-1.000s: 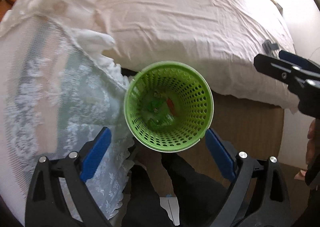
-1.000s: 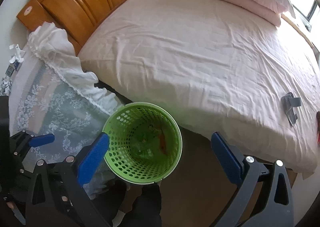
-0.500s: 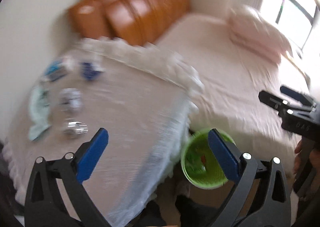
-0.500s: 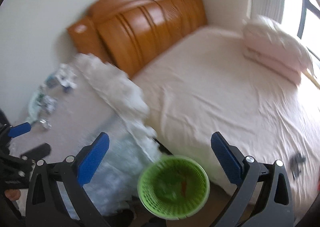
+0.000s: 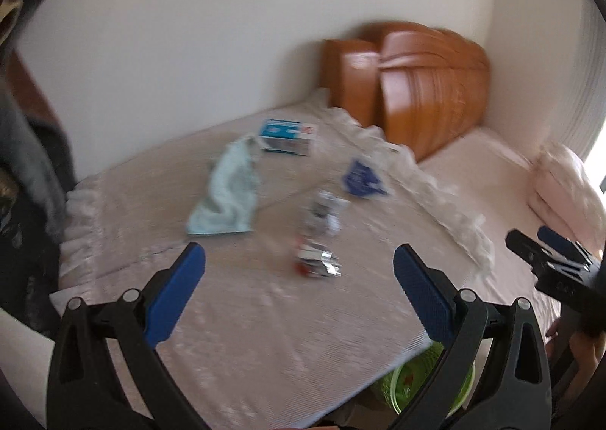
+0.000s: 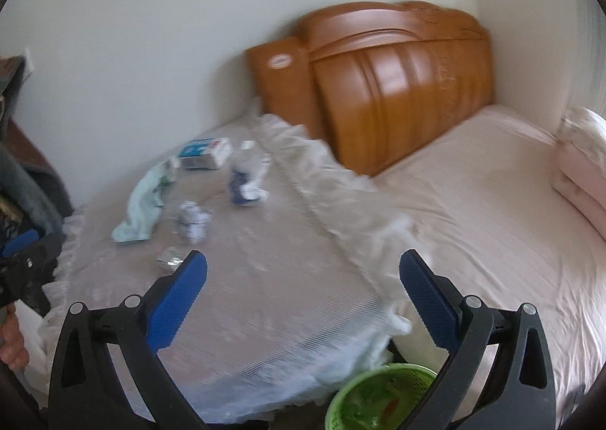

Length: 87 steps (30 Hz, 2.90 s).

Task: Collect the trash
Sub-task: 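Grasp the light blue towel with the left tool, then lift the towel with the left tool while the right tool moves toward the snack wrapper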

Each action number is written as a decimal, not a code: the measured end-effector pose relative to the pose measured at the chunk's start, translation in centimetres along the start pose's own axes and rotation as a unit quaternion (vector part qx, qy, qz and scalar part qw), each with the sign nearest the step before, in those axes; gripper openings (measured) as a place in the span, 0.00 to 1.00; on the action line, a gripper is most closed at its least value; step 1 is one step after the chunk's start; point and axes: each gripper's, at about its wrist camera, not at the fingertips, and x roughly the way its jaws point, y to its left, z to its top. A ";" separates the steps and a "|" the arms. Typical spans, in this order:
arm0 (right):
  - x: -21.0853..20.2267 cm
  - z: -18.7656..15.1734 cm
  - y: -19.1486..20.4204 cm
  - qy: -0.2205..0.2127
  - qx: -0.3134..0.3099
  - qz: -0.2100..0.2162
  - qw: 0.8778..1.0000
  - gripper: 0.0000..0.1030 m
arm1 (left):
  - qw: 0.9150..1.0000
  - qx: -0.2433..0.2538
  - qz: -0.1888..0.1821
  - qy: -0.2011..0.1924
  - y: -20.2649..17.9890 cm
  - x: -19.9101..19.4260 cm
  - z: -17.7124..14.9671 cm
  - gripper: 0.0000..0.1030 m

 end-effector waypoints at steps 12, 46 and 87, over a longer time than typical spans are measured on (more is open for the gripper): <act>4.7 1.2 6.7 0.045 -0.032 0.035 0.998 0.98 | 0.998 -0.001 0.023 0.060 7.9 11.2 3.4 0.93; 12.6 2.9 10.3 0.113 -0.029 0.018 0.993 0.98 | 0.983 -0.013 0.005 0.183 9.3 30.2 6.2 0.93; 13.1 2.0 9.5 0.117 -0.020 0.025 0.993 0.98 | 0.985 -0.017 0.039 0.168 9.1 30.0 6.7 0.63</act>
